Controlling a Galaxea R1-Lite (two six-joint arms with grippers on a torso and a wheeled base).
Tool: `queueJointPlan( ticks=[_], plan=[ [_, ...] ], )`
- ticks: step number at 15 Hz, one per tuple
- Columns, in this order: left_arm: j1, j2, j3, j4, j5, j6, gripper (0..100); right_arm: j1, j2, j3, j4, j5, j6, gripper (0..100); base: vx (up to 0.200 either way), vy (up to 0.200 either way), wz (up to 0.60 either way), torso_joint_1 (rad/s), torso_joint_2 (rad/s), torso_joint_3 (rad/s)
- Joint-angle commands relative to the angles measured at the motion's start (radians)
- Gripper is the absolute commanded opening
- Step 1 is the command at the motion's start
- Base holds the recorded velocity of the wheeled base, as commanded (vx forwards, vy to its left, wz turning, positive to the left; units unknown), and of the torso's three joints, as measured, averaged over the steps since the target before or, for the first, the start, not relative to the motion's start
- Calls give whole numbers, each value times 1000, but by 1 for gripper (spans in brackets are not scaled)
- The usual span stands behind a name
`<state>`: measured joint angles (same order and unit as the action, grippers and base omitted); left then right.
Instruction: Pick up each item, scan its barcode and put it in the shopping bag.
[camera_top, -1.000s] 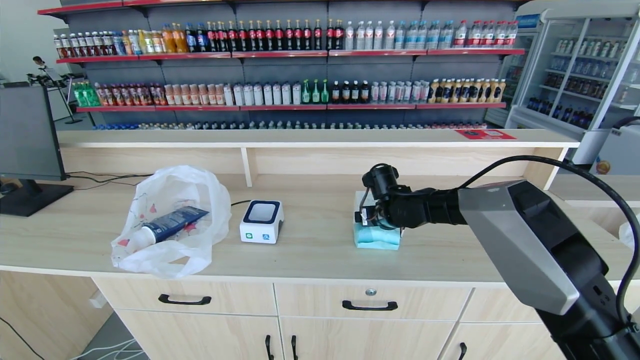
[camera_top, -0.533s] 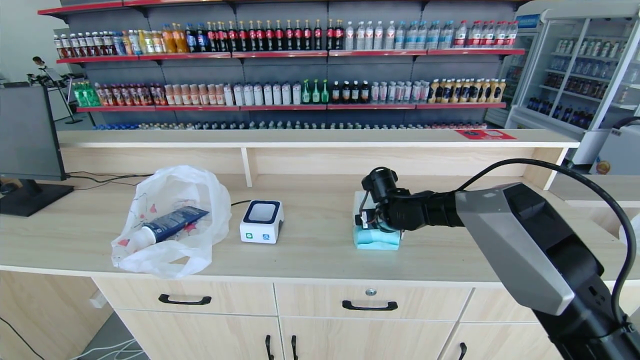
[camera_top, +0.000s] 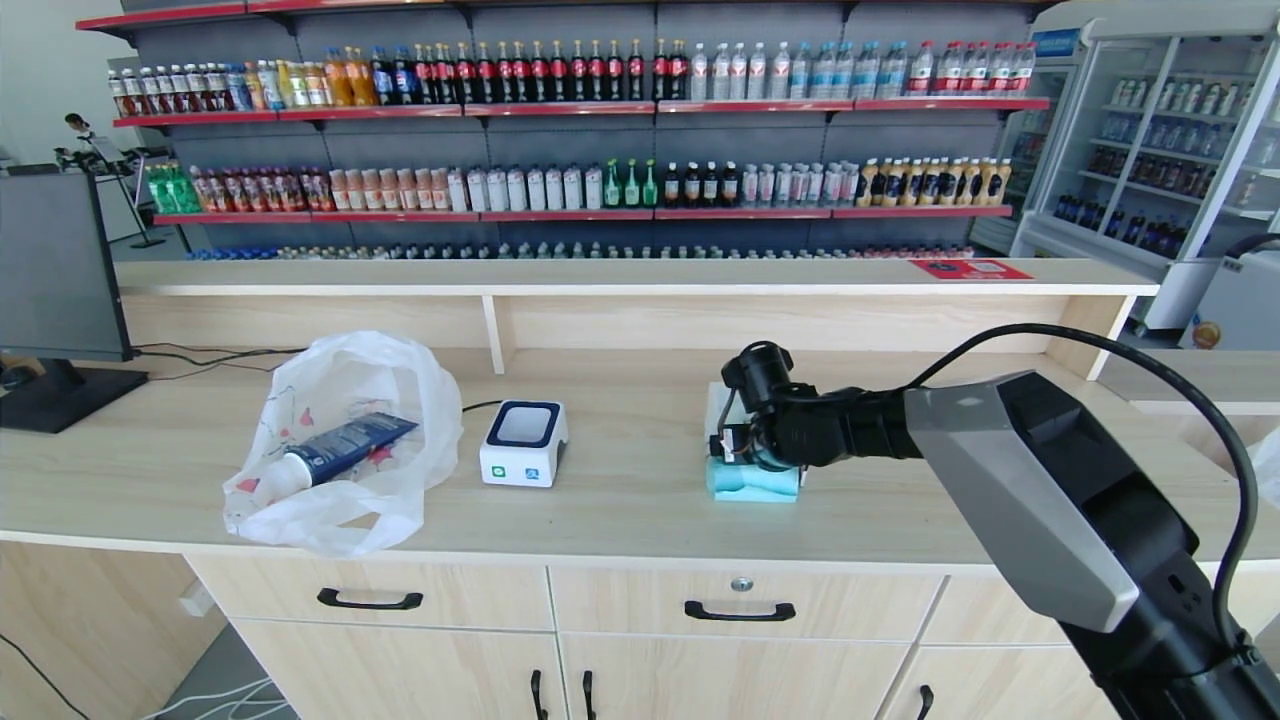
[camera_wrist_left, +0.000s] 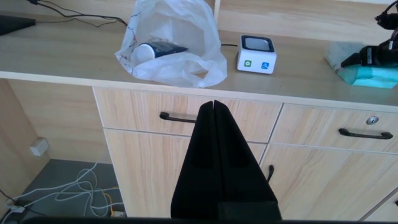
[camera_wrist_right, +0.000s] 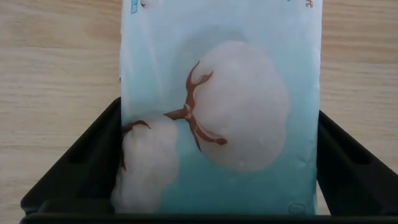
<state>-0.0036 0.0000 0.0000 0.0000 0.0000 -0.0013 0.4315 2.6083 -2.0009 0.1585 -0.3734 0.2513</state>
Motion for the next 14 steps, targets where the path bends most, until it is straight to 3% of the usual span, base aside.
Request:
queueJointPlan(
  ticks=[1, 2, 14],
  plan=[
    [1, 0, 0, 0, 0, 0, 0, 3, 10, 1, 3, 1, -1, 100, 0, 0, 0, 0, 0, 0],
    [1, 0, 0, 0, 0, 0, 0, 6, 13, 1, 4, 2, -1, 0, 0, 0, 0, 0, 0, 0],
    [1, 0, 0, 0, 0, 0, 0, 20, -54, 1, 4, 2, -4, 0, 0, 0, 0, 0, 0, 0]
  ],
)
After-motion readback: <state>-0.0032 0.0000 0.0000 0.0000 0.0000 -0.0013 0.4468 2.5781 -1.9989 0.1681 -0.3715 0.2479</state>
